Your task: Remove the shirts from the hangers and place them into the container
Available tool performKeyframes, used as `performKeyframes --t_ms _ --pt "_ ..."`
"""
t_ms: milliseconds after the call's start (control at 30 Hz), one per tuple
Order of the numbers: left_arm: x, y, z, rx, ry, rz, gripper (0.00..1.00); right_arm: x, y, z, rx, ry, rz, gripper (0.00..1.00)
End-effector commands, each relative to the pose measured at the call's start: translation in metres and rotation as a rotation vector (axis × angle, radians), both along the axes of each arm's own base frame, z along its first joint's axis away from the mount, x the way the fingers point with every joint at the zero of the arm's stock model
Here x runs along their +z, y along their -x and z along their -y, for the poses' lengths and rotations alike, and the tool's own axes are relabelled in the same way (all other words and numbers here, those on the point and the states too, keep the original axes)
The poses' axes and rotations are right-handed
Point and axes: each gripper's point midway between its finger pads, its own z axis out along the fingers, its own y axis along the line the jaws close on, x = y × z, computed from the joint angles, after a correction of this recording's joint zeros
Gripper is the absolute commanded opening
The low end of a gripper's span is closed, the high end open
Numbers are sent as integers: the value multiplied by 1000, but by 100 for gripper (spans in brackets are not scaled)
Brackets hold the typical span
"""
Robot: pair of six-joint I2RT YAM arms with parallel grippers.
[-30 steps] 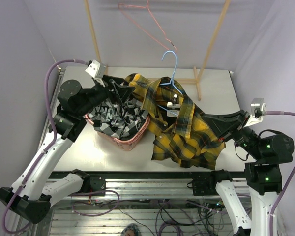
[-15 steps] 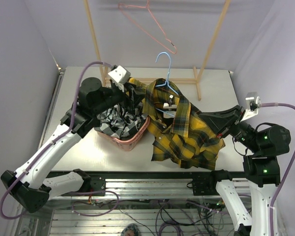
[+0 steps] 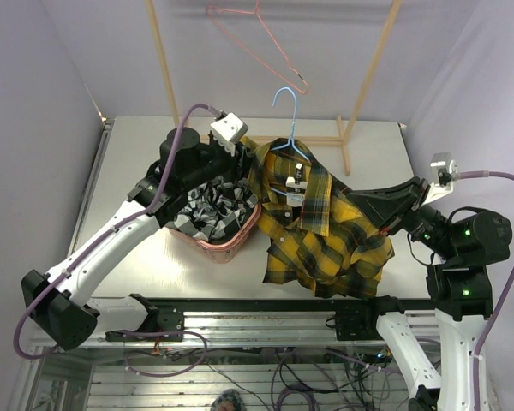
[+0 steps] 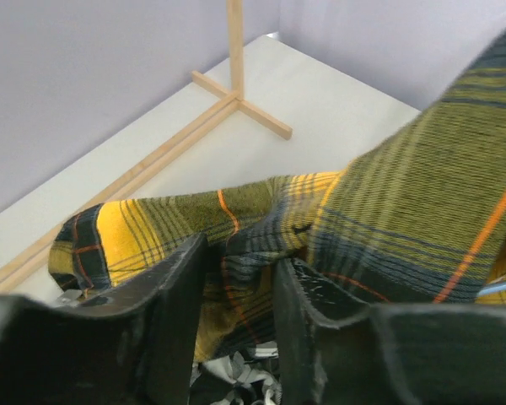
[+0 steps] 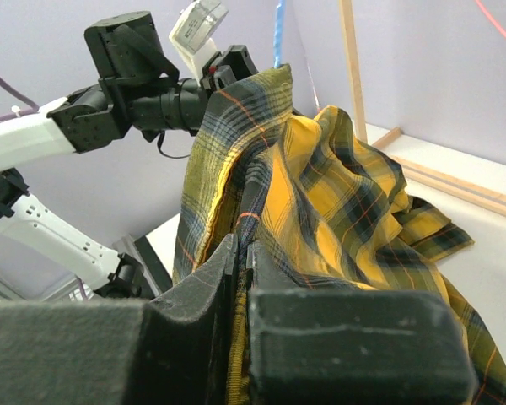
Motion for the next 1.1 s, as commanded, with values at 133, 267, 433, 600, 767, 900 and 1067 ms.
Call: performKeyframes --t_ms 133,267,433,600,767,900,1067 --pt "19 0 24 -93 37 49 7 13 -2 1 -10 2 26 0" --pt "18 -1 22 -75 34 46 7 7 -18 9 -83 23 -20 0" --pt "20 -4 2 19 23 70 7 -2 -39 25 -211 67 -83 0" --pt "29 -1 -19 103 30 113 7 -3 -50 35 -290 69 -102 14" --pt "36 -7 -39 201 2 135 7 17 -56 69 -509 69 -78 53" --pt "37 -12 -44 236 -48 122 7 46 -49 107 -737 48 -26 56" --pt "48 -16 -43 248 -48 106 7 33 -47 72 -527 45 -3 56"
